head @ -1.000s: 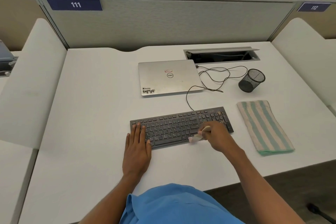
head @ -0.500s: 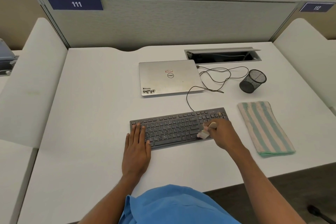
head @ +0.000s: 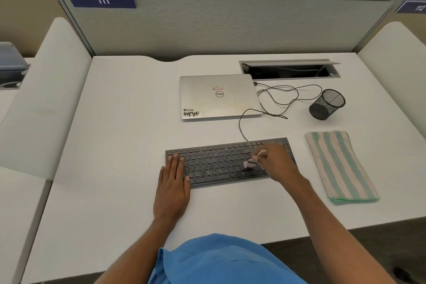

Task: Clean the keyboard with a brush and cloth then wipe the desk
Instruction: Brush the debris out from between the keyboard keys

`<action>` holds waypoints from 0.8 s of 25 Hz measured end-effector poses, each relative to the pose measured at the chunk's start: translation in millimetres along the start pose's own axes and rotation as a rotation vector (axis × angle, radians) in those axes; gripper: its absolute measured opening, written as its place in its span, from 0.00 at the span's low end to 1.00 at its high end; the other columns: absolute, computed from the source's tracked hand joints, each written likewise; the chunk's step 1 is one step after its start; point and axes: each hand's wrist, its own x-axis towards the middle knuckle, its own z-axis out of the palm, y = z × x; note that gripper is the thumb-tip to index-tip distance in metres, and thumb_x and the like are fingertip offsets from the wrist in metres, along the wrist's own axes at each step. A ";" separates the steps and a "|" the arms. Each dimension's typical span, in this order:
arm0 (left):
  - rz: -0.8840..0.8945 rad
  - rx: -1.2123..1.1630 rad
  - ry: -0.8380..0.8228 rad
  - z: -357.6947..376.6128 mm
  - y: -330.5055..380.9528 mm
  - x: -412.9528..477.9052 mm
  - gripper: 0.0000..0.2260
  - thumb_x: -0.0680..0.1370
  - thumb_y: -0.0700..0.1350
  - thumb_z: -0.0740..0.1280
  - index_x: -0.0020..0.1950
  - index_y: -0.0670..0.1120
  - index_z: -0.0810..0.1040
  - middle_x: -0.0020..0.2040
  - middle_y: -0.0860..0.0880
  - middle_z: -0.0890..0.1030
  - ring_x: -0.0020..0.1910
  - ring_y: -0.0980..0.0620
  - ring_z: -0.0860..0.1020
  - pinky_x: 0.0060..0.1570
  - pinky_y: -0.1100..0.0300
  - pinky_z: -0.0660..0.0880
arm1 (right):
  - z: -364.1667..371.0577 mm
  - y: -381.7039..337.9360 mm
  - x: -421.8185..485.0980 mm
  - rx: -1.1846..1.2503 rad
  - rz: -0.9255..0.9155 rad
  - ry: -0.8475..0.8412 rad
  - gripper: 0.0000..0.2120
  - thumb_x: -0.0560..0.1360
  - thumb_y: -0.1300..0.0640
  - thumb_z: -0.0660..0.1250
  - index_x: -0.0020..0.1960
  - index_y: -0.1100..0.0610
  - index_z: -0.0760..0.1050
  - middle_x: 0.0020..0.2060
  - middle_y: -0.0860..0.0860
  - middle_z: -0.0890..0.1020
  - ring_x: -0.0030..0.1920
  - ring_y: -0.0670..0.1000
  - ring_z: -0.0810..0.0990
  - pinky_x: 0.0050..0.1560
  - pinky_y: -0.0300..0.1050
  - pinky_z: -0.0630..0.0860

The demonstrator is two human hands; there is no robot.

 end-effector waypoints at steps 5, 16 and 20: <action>0.004 0.022 -0.003 0.6 1.0 0.3 0.27 0.86 0.50 0.51 0.86 0.45 0.57 0.87 0.49 0.54 0.86 0.51 0.48 0.83 0.44 0.54 | -13.5 -10.1 4.9 0.131 0.026 0.042 0.08 0.80 0.64 0.65 0.50 0.66 0.81 0.39 0.52 0.81 0.34 0.39 0.79 0.31 0.24 0.69; -0.004 0.028 -0.010 -1.5 3.2 1.4 0.27 0.86 0.50 0.52 0.86 0.44 0.58 0.86 0.48 0.56 0.86 0.50 0.49 0.83 0.45 0.54 | -29.7 -11.5 31.7 -0.075 -0.002 -0.044 0.08 0.80 0.63 0.63 0.49 0.60 0.81 0.46 0.57 0.83 0.39 0.48 0.75 0.33 0.29 0.67; -0.003 0.030 -0.013 -3.2 3.7 2.2 0.27 0.86 0.50 0.52 0.85 0.44 0.59 0.86 0.48 0.56 0.86 0.50 0.49 0.83 0.46 0.53 | -30.4 -20.5 50.7 -0.055 -0.037 -0.012 0.08 0.80 0.58 0.64 0.46 0.54 0.82 0.42 0.50 0.82 0.43 0.50 0.79 0.38 0.38 0.69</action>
